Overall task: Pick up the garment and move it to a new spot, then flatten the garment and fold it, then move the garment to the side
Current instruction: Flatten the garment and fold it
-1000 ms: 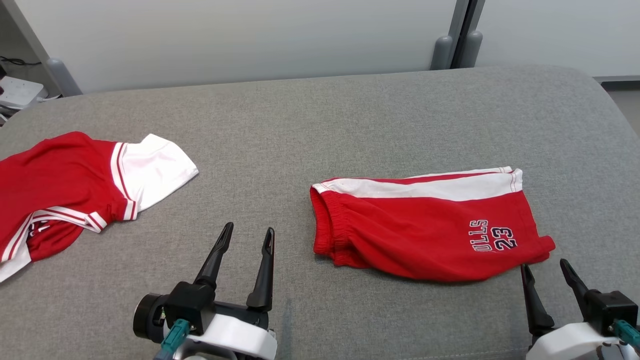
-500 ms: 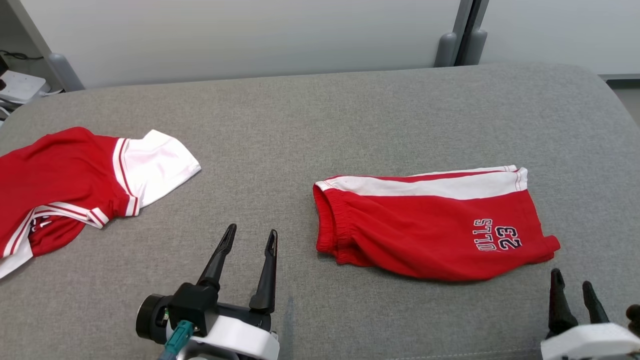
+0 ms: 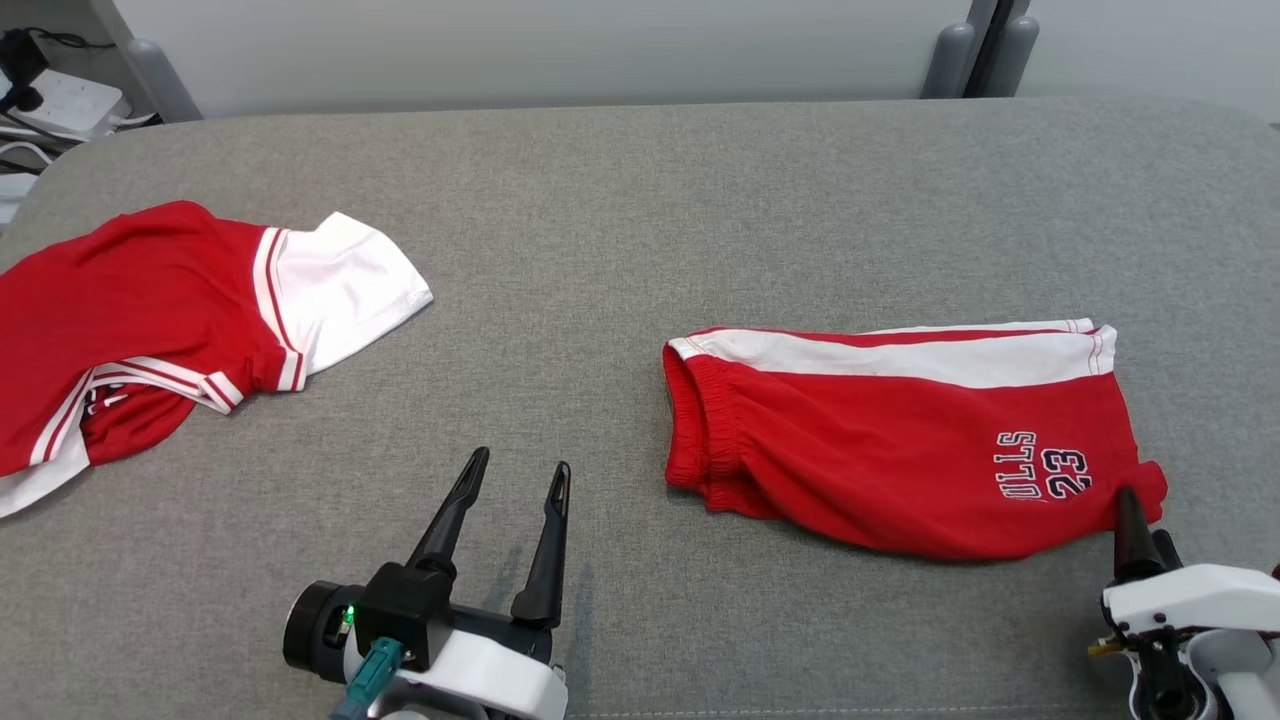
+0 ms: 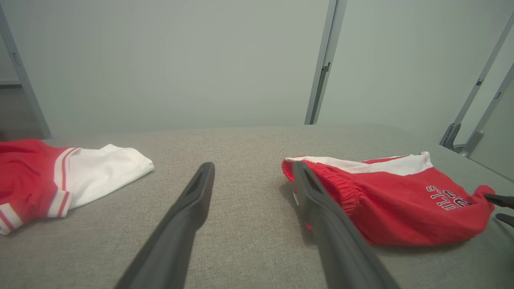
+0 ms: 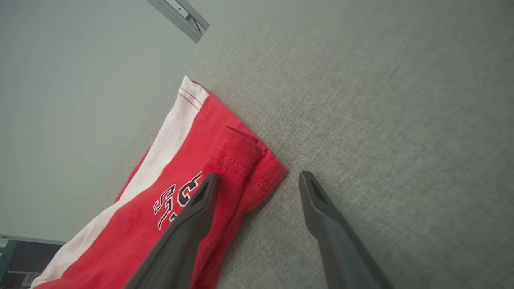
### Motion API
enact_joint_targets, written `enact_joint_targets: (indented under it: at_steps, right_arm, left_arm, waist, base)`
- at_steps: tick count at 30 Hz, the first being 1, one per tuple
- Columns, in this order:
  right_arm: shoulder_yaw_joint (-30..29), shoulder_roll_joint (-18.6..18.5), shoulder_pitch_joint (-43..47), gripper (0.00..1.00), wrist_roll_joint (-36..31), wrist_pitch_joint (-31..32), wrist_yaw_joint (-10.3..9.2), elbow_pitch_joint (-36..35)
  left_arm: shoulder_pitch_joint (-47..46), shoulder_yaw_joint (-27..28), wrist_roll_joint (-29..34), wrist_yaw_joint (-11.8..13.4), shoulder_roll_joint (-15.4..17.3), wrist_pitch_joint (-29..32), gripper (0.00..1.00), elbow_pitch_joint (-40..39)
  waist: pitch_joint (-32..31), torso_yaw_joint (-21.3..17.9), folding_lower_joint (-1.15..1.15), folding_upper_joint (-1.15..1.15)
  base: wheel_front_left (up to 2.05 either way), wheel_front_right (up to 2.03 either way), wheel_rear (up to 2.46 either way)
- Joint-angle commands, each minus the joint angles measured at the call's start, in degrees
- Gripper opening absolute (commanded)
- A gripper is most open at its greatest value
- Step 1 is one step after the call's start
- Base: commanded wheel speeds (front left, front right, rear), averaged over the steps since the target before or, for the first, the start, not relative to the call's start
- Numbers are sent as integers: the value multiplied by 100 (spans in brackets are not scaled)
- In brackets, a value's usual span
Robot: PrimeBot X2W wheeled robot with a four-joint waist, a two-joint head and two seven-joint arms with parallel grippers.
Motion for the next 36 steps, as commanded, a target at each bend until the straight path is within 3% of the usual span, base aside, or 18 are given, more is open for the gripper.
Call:
enact_joint_targets:
  at_steps: [1,9,10,11,12,20,36]
  right_arm:
    - [225,-106,-275,100,143,42,1,6]
    - [468,-232,-651,100,566,56,1,474]
    - [494,-242,-678,76,618,55,1,528]
    - [524,-261,-697,42,654,35,1,575]
    - [643,-302,-714,0,748,22,1,669]
    - [1081,-378,-501,0,1002,-192,1,36]
    - [2231,-258,-263,0,931,-383,1,-2001]
  left_arm:
    - [-280,149,94,-16,17,-29,100,-138]
    - [-365,133,114,-43,17,-29,100,-131]
    - [-373,135,100,-42,17,-29,100,-129]
    - [-380,140,86,-37,17,-29,100,-130]
    - [-382,136,46,-24,17,-29,100,-123]
    - [-315,111,-50,28,17,-29,100,-127]
    - [-225,62,-227,55,17,-29,100,-339]
  waist:
    - [59,30,0,0]
    - [136,97,0,0]
    - [131,109,0,0]
    - [125,120,0,0]
    - [94,150,0,0]
    - [-53,212,0,0]
    - [-190,626,0,0]
  base:
    - [0,0,0]
    - [0,0,0]
    - [0,0,0]
    - [0,0,0]
    - [0,0,0]
    - [0,0,0]
    - [0,0,0]
